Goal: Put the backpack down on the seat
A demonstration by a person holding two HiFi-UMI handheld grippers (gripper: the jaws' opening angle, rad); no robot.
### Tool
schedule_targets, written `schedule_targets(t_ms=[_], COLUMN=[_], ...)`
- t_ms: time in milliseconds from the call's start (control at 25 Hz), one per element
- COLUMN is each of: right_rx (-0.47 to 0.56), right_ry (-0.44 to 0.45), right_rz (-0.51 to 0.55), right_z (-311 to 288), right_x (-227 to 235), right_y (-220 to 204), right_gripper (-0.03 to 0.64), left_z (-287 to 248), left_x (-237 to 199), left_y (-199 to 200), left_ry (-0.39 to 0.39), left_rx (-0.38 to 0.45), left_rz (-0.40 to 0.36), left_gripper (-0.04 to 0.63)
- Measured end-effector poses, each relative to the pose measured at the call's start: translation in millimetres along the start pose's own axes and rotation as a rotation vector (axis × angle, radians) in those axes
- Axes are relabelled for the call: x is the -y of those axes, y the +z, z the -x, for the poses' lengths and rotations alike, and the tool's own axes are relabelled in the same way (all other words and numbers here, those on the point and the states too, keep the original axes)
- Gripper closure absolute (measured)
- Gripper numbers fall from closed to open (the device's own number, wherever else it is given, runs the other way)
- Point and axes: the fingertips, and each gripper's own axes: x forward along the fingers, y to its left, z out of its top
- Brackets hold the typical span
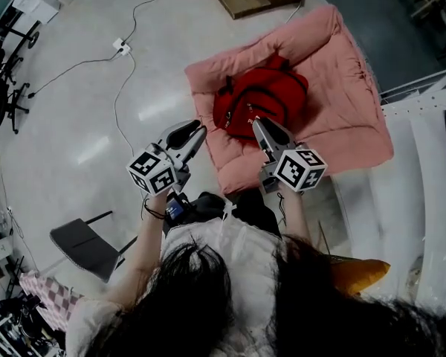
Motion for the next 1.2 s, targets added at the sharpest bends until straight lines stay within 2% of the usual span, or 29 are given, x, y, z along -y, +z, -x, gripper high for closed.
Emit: schedule_targets(t_ms=[240,480,720,880,1080,1200], right_rx=[0.022,0.081,0.067,0.06,0.061,0.065], right_ry=[-0.058,-0.101,-0.12,-0.123,-0.115,-0.099], right_rz=[0.03,-0.004,0.008,0.017,0.026,0.03], right_z=[0.4,13.8,27.6,38.4,52.6,65.9], right_x=[-55.8,-114.3,-162.6,-172.6,-178.6,-185.2], right_y=[-31.8,-74.3,-112.6,-119.5,-122.8,-124.8], right_gripper=[0.528,0.528,0.529,0.529,0.531,0.529], left_z=[50.9,110.2,152.5,161.1,166.7,169.8], left_x=[-0.3,9.0,13.4,24.6,44.6,60.5], left_y=[-3.7,-16.4,-30.5,-39.8,-52.6,-55.6], left_ry=[-0.083,-0.176,-0.224,-0.236,-0.246,-0.256], left_rx=[-0.011,-0.04,-0.056,-0.05,-0.074,-0.069], left_rz=[-0.022,-0.032,-0.016,0.001,-0.049,-0.043], left_gripper=[0.492,0.492,0.492,0.492,0.492,0.492])
